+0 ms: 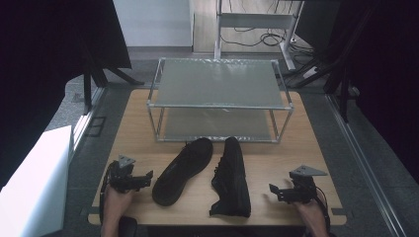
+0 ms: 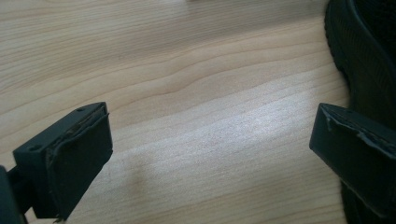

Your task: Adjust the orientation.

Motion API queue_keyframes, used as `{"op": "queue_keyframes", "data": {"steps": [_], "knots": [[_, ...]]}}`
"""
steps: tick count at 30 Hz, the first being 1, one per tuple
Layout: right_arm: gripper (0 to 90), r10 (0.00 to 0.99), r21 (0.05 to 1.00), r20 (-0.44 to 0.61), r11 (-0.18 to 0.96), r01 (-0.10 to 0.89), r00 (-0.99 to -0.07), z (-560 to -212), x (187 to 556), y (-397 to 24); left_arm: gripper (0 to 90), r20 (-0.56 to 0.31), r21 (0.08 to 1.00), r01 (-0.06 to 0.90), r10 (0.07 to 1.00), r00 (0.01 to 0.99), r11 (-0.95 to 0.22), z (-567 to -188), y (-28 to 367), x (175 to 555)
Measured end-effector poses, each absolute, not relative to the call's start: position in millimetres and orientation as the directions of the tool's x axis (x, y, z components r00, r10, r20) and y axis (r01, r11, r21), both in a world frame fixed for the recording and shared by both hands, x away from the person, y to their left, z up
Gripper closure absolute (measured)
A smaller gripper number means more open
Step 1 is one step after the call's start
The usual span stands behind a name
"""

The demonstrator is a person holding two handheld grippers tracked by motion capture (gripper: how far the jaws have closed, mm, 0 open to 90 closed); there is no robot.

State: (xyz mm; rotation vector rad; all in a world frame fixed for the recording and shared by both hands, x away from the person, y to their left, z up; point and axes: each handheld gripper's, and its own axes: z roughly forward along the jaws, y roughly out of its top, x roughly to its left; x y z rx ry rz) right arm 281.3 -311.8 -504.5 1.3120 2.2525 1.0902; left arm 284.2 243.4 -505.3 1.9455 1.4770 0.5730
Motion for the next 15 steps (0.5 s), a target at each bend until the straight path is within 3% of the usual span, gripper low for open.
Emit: {"op": "queue_keyframes", "data": {"steps": [12,15], "knots": [[5.6,0.838,0.733,0.09,0.311,0.605,-0.539,-506.0,281.5,-308.9,0.0,-0.065,0.742,0.655,0.958,0.278,-0.139,-503.4,245.2,285.5],[9.7,0.829,0.762,0.066,0.317,0.564,-0.555,-500.9,278.7,-307.2,0.0,-0.062,0.748,0.649,0.959,0.276,-0.138,-501.5,245.5,285.8]]}}
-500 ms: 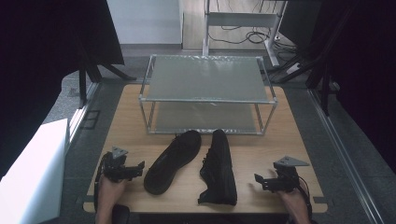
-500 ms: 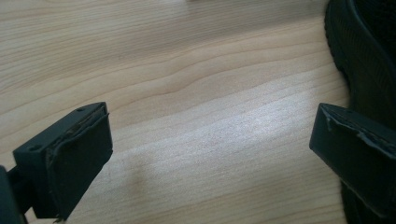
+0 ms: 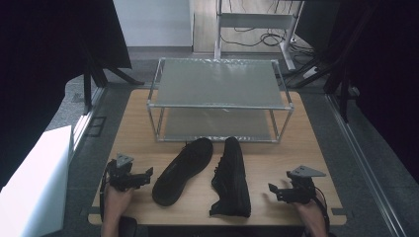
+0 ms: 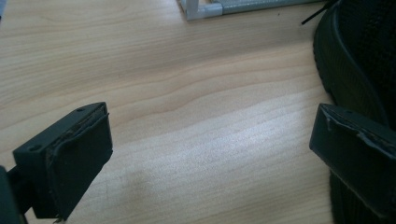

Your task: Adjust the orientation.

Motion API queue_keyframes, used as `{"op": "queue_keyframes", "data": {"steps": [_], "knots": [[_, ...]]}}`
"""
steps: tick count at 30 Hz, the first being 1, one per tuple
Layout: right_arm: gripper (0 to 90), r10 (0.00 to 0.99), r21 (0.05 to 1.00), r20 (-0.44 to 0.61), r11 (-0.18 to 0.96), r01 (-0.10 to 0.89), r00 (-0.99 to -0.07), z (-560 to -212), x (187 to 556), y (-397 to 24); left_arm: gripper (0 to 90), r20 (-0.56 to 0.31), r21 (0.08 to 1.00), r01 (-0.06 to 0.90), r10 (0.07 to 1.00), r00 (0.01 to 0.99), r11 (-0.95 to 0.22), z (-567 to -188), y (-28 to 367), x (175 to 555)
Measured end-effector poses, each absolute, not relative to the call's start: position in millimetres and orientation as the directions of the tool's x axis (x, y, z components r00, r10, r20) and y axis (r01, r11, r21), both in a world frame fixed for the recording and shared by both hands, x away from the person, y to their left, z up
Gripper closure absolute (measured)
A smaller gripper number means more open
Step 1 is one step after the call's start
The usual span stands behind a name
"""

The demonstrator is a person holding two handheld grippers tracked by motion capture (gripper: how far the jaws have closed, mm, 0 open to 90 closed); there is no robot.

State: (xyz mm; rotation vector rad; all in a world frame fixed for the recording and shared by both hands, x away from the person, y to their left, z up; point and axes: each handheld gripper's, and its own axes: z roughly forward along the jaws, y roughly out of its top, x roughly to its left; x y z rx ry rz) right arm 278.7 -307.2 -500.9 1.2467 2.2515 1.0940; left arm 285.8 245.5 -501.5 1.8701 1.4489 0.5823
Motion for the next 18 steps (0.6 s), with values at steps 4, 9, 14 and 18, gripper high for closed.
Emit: {"op": "queue_keyframes", "data": {"steps": [4,9,14,18], "knots": [[9.1,0.828,0.775,0.058,0.315,0.548,-0.558,-499.1,277.7,-306.5,0.0,-0.045,0.742,0.652,0.96,0.278,-0.154,-502.5,244.9,288.3],[8.2,0.831,0.767,0.077,0.304,0.565,-0.55,-501.4,279.1,-307.9,0.0,-0.032,0.727,0.665,0.958,0.285,-0.173,-506.0,245.3,291.5],[8.7,0.833,0.772,0.068,0.305,0.558,-0.549,-500.1,278.1,-307.1,0.0,0.002,0.692,0.685,0.95,0.311,-0.226,-510.2,241.8,293.0],[8.7,0.829,0.771,0.069,0.308,0.557,-0.555,-500.3,277.8,-306.2,0.0,0.025,0.67,0.691,0.939,0.344,-0.271,-512.2,235.6,292.7]]}}
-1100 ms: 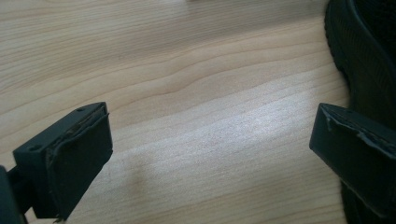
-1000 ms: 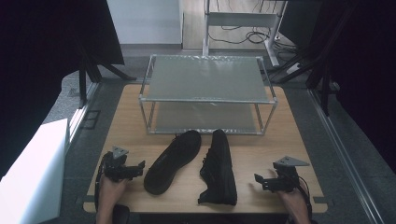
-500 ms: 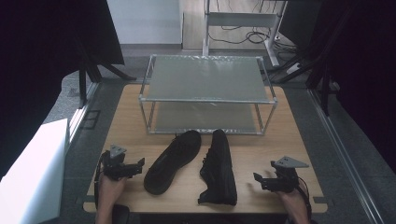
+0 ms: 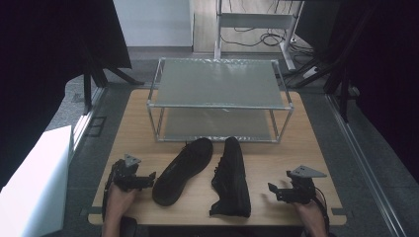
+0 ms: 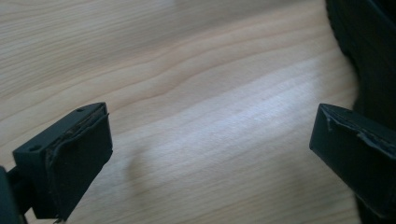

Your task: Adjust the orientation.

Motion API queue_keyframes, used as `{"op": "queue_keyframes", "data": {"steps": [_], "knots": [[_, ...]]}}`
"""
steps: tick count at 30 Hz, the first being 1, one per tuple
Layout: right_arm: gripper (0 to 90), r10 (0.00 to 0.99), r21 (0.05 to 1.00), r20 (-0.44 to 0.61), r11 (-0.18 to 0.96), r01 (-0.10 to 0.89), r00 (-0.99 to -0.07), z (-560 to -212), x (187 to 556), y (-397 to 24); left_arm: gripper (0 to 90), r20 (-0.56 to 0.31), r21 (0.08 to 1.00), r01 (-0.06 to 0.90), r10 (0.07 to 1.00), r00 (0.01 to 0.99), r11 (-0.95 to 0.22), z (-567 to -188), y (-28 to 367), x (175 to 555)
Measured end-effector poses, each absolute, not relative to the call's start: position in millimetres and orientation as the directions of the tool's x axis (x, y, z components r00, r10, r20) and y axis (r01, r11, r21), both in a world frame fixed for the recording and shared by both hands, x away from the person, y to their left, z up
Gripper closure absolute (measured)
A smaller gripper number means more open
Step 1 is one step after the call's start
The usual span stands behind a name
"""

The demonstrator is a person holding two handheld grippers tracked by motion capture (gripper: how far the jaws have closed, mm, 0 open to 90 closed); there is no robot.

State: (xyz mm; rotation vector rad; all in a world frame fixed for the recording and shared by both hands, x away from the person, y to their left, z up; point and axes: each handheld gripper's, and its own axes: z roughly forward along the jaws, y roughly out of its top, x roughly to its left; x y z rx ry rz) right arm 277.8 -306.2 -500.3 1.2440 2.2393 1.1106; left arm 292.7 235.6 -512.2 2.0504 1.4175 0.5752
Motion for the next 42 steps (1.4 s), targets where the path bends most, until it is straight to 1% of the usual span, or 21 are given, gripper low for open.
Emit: {"op": "queue_keyframes", "data": {"steps": [4,7,10,14,18,27,38,42], "knots": [[8.7,0.829,0.772,0.07,0.306,0.556,-0.554,-500.2,277.9,-306.0,0.0,0.053,0.672,0.677,0.932,0.36,-0.3,-509.9,229.7,290.1],[8.7,0.829,0.77,0.076,0.304,0.56,-0.555,-501.1,278.3,-306.1,0.0,0.026,0.678,0.676,0.928,0.371,-0.289,-509.2,228.0,287.7],[8.7,0.827,0.767,0.076,0.309,0.563,-0.557,-501.3,278.3,-305.6,0.0,0.021,0.671,0.674,0.917,0.398,-0.308,-508.9,222.3,284.5],[8.7,0.828,0.765,0.077,0.308,0.565,-0.556,-501.6,278.4,-305.5,0.0,0.056,0.671,0.657,0.907,0.417,-0.344,-506.7,211.9,279.9],[8.7,0.827,0.764,0.079,0.308,0.566,-0.556,-502.1,278.6,-305.4,0.0,0.054,0.669,0.654,0.901,0.431,-0.353,-506.8,206.8,278.1],[8.7,0.827,0.76,0.085,0.307,0.573,-0.556,-503.0,279.2,-305.9,0.0,0.051,0.661,0.634,0.867,0.496,-0.402,-505.5,185.5,272.1],[8.7,0.824,0.754,0.094,0.307,0.58,-0.559,-504.3,279.9,-305.0,0.0,0.052,0.655,0.622,0.846,0.53,-0.43,-506.2,171.7,270.2],[8.7,0.823,0.752,0.101,0.305,0.585,-0.559,-504.7,280.3,-305.4,0.0,0.047,0.655,0.608,0.828,0.559,-0.449,-507.2,161.3,269.6]]}}
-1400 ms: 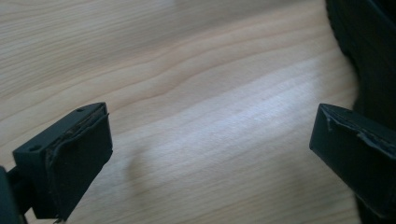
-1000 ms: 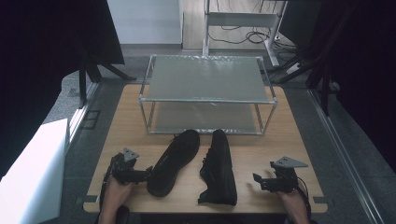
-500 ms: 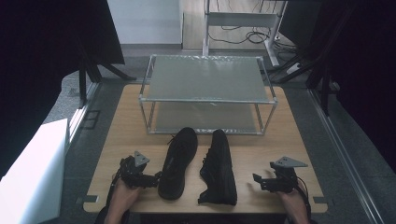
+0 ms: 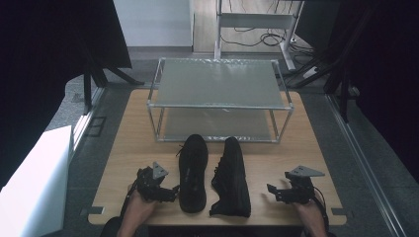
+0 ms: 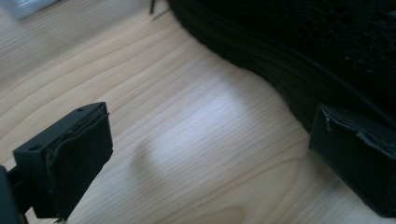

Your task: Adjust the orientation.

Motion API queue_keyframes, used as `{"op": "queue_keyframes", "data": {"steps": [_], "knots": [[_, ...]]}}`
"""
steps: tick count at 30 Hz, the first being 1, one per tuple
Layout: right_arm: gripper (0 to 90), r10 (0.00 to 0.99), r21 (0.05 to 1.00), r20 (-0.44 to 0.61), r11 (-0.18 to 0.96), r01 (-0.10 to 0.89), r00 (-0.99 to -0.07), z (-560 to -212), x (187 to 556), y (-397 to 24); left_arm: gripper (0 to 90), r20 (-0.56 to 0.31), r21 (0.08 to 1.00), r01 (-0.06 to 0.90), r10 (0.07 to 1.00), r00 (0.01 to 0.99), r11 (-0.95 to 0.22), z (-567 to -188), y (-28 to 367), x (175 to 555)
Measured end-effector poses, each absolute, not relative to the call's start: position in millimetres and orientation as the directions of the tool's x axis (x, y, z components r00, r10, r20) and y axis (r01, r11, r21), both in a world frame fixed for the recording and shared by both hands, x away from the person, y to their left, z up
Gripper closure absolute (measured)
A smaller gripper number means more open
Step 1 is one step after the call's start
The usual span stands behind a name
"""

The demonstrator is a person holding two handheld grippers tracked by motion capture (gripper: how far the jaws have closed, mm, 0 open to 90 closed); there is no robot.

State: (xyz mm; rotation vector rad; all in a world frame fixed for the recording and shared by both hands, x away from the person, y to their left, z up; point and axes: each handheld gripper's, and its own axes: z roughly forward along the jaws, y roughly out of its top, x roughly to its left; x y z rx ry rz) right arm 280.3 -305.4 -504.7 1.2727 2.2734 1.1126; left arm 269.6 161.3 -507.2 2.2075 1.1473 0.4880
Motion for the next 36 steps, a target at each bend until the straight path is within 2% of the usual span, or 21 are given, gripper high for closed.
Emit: {"op": "queue_keyframes", "data": {"steps": [11,21,36], "knots": [[8.2,0.828,0.752,0.124,0.281,0.596,-0.547,-505.4,281.1,-307.5,0.0,0.077,0.658,0.593,0.825,0.56,-0.464,-506.0,156.6,269.7],[0.0,0.832,0.765,0.186,0.211,0.609,-0.522,-500.4,283.8,-308.6,0.0,0.027,0.714,0.6,0.871,0.49,-0.36,-502.3,177.4,271.0],[0.0,0.801,0.781,0.118,0.29,0.553,-0.587,-470.5,295.9,-277.3,0.0,0.0,0.73,0.601,0.879,0.477,-0.326,-503.0,184.4,272.5]]}}
